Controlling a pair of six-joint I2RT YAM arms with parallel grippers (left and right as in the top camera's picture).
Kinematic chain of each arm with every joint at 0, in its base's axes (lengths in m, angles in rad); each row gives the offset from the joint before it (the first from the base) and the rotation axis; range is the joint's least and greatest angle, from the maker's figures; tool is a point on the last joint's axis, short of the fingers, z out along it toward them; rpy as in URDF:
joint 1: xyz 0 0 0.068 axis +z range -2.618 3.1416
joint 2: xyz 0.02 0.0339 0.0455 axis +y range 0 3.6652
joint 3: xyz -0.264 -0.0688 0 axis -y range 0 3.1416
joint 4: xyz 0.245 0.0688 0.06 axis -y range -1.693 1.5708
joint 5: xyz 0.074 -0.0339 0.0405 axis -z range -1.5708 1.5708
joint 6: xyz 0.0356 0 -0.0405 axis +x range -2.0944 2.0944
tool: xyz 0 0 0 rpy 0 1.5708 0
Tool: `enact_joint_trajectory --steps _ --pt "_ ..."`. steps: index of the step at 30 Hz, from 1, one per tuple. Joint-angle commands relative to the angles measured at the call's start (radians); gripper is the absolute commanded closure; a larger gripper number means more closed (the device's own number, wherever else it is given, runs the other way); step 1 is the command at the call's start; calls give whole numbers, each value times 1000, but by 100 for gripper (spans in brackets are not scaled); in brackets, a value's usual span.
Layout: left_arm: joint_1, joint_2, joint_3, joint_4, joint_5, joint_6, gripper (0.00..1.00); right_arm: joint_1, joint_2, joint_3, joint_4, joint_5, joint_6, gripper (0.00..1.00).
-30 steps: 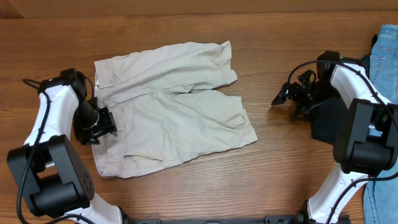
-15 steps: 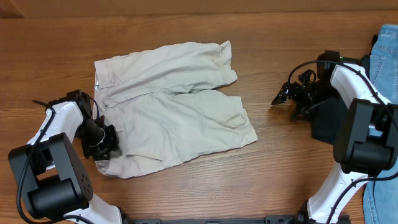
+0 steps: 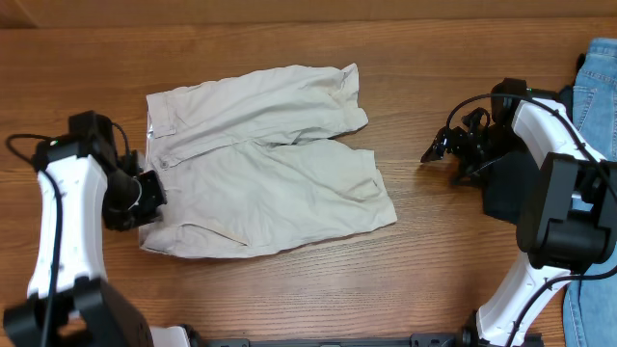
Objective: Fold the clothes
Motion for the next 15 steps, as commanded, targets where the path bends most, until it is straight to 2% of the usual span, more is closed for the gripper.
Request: enact_joint_trajectory --steps 1,7,10,12,13,15 --pt "2 -47 15 -45 -209 -70 89 -1 -29 -3 7 6 0 13" --pt "3 -21 -20 -37 -302 -167 86 -1 -29 -3 2 6 0 13" --pt "5 -6 -31 -2 -254 -164 85 3 -29 -3 -22 6 -1 13" --pt "3 1 -31 12 -224 -135 70 13 -29 -3 -28 -3 -5 16" --pt "3 3 -31 23 -218 -132 71 25 -29 -3 -31 -28 -42 20" --pt "3 3 -31 59 -205 -106 70 57 -31 -3 -31 -63 -95 20"
